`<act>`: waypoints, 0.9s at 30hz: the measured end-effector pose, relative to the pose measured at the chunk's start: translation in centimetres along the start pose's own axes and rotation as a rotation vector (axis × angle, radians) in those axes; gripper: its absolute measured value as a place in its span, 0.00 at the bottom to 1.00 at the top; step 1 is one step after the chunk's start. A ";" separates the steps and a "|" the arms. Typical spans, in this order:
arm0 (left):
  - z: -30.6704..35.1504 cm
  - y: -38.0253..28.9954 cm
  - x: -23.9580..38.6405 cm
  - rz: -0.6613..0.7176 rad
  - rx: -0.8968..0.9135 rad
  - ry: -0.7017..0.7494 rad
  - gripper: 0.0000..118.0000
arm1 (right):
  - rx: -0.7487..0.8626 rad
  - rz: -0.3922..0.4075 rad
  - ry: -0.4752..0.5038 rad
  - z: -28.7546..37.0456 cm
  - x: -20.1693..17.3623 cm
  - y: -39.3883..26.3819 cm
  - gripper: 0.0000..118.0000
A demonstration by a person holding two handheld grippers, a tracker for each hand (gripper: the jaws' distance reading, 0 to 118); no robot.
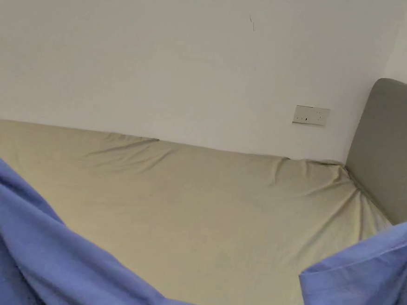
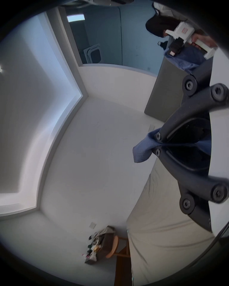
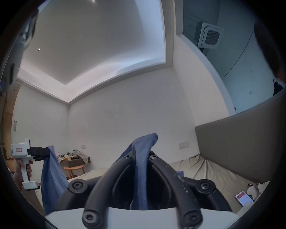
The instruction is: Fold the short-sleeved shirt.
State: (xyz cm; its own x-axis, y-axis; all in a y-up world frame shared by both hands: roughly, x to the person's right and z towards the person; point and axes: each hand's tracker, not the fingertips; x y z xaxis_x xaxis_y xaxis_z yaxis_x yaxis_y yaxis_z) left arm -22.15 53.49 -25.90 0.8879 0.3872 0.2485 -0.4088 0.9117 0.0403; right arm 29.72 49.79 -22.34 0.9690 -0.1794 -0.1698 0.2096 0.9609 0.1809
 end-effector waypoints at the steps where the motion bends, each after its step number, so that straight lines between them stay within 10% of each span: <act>1: -2.1 0.2 -0.3 -0.005 -0.005 -0.002 0.02 | -0.014 0.010 -0.002 -1.9 0.5 -0.4 0.11; 12: -22.5 4.9 0.0 -0.129 0.097 -0.083 0.02 | 0.027 0.022 0.022 -21.7 4.0 -0.2 0.11; 27: -16.6 -18.0 -10.6 0.052 -0.456 0.133 0.02 | -0.542 0.117 -0.014 -18.5 8.9 -21.4 0.11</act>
State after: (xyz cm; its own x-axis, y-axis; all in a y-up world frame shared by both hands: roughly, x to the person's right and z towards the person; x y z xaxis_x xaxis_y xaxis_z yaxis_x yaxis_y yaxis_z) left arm -20.74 35.25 -45.29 0.9002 0.4211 0.1113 -0.3457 0.8462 -0.4055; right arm 31.44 31.58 -45.65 0.9843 -0.0639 -0.1647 0.0065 0.9448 -0.3277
